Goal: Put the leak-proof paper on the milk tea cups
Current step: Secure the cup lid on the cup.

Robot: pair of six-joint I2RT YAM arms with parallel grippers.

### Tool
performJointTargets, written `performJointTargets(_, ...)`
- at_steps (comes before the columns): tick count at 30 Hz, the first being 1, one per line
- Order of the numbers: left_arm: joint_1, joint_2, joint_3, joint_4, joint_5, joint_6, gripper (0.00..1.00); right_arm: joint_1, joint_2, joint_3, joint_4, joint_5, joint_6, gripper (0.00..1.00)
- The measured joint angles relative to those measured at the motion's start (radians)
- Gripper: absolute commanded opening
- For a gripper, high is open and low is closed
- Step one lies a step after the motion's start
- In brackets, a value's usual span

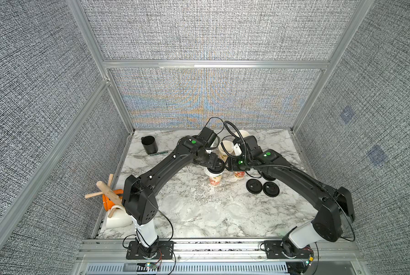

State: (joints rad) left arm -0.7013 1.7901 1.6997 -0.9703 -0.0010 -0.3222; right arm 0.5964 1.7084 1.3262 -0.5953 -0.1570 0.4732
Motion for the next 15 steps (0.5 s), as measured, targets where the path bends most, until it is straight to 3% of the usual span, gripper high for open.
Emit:
performJointTargets(5, 0.0, -0.005, -0.014, 0.016, 0.001, -0.001, 0.69, 0.01, 0.013, 0.003, 0.022, -0.004, 0.011, 0.21)
performJointTargets(15, 0.001, -0.023, -0.051, 0.056, 0.001, -0.006, 0.69, 0.026, 0.008, -0.115, 0.198, 0.016, 0.055, 0.16)
